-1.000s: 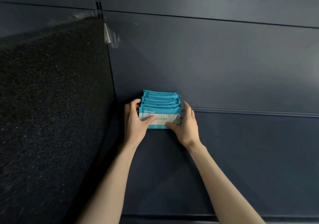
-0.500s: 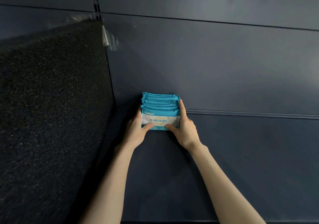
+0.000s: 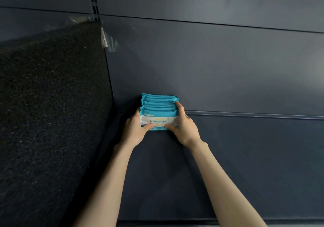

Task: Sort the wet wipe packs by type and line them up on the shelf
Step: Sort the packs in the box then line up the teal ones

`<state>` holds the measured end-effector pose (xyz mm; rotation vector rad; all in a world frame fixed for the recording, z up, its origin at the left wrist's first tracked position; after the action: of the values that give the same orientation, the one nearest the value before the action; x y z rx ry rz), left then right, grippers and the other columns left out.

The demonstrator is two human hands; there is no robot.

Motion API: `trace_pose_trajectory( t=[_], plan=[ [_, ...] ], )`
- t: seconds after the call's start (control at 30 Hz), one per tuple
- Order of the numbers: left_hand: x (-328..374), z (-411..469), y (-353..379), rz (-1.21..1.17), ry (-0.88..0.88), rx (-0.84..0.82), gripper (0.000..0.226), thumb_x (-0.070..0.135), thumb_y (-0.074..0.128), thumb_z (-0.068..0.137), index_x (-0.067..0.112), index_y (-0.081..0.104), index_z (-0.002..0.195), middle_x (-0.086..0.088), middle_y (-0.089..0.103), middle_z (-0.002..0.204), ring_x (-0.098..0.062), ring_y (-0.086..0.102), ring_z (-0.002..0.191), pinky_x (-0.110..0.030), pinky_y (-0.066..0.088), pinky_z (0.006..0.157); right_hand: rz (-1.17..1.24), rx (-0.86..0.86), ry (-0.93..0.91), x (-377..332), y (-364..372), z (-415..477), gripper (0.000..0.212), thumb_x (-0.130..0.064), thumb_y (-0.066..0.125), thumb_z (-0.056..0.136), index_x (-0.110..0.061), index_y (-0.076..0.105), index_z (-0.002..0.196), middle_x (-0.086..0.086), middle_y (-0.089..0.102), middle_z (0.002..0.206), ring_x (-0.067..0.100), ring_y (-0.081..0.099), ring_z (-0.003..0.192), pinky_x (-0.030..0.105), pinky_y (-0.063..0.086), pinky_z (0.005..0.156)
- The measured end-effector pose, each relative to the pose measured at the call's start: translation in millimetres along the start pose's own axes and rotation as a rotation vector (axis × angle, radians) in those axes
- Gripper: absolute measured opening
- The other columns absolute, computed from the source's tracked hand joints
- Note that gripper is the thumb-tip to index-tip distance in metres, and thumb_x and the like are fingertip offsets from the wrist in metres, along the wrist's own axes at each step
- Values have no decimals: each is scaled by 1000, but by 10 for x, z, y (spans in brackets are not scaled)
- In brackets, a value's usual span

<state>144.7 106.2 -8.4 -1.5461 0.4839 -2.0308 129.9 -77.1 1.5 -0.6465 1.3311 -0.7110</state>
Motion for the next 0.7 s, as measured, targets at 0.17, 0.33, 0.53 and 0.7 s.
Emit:
trace_pose_trajectory(
  t=[0.17, 0.33, 0.53, 0.7],
  plan=[
    [212, -92, -152, 77, -6, 59, 76, 17, 74, 80, 12, 34, 144, -8, 44, 142, -25, 41, 130, -36, 34, 106, -113, 66, -25, -113, -149, -76, 83, -35, 64, 86, -26, 13, 150, -3, 37, 147, 28, 42, 126, 37, 40, 93],
    [672, -258, -362, 130, 167, 198, 58, 15, 69, 84, 5, 45, 137, -13, 50, 135, -31, 43, 125, -39, 34, 103, -186, 216, -61, -269, -538, -371, 57, -35, 55, 93, -19, 32, 143, 0, 36, 147, 25, 38, 128, 35, 38, 96],
    [1431, -638, -282, 56, 424, 182, 38, 24, 58, 82, 4, 63, 114, -10, 65, 109, -31, 57, 104, -39, 44, 90, -194, 442, -19, -149, -1166, -1079, 42, -34, 52, 95, -16, 48, 133, -2, 41, 144, 20, 37, 127, 31, 38, 94],
    [1994, -1242, 177, -26, 593, 32, 34, 30, 56, 87, 10, 63, 112, -2, 65, 107, -21, 59, 100, -40, 49, 86, -233, 648, 66, 290, -1579, -1976, 33, -30, 60, 92, -13, 60, 121, 0, 55, 132, 22, 50, 117, 25, 41, 84]
  ],
)
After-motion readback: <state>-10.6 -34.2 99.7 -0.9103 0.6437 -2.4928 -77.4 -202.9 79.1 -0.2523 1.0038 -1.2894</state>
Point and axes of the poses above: each hand's wrist, its own z-axis towards the middle knuckle, its own y-axis out of the palm, x = y × z, the point moved 8 cm from there along z, towards the middle knuckle
